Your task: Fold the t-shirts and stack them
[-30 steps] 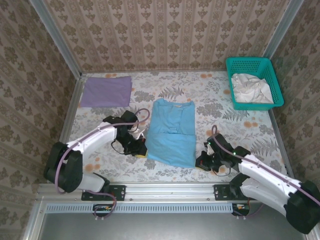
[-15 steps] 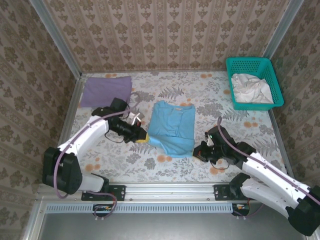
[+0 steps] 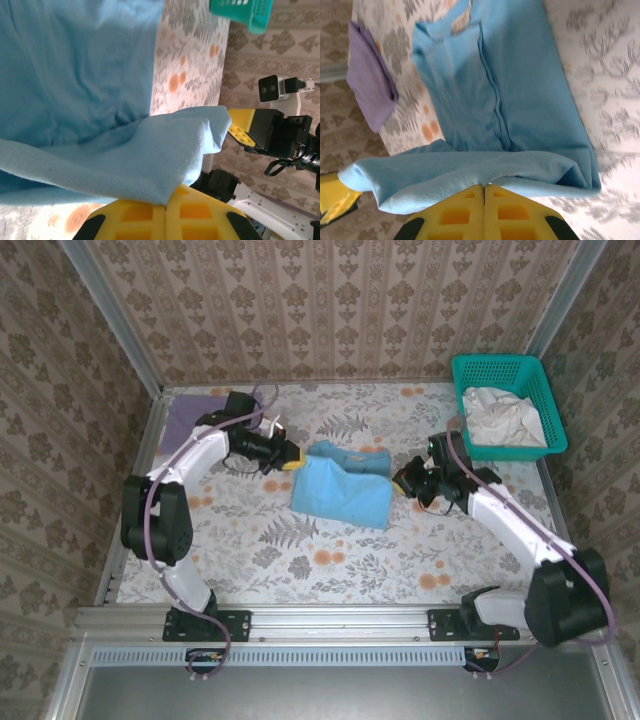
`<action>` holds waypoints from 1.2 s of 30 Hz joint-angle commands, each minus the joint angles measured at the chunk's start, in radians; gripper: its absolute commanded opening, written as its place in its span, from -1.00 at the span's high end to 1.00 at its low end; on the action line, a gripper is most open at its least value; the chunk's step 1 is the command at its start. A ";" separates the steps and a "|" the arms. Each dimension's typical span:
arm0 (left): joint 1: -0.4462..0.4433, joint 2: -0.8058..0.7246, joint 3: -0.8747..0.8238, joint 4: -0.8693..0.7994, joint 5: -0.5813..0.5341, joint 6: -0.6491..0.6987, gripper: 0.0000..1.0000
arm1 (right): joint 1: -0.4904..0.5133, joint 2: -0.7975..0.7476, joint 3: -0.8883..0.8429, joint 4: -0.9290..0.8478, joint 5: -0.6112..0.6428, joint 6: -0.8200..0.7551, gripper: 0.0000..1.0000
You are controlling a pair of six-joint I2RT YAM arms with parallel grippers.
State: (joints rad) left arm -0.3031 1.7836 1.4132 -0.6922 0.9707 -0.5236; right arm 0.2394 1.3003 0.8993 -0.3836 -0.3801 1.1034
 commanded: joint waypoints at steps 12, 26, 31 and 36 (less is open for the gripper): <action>0.056 0.523 0.612 0.105 -0.256 -0.227 -0.38 | -0.171 0.637 0.549 -0.070 -0.022 -0.055 -0.01; -0.116 0.200 0.291 -0.018 -0.282 0.088 0.14 | -0.059 0.398 0.354 -0.145 -0.161 -0.284 0.07; -0.209 0.231 0.174 -0.038 -0.249 0.159 0.21 | 0.086 0.413 0.204 0.039 -0.165 -0.183 0.30; -0.214 0.258 0.059 0.031 -0.409 0.153 0.25 | 0.150 0.510 0.125 0.192 -0.125 -0.092 0.36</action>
State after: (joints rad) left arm -0.5415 2.0392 1.5200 -0.6765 0.6502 -0.4114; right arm 0.3824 1.7611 1.0573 -0.3157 -0.5175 0.9466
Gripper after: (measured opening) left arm 0.377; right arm 0.324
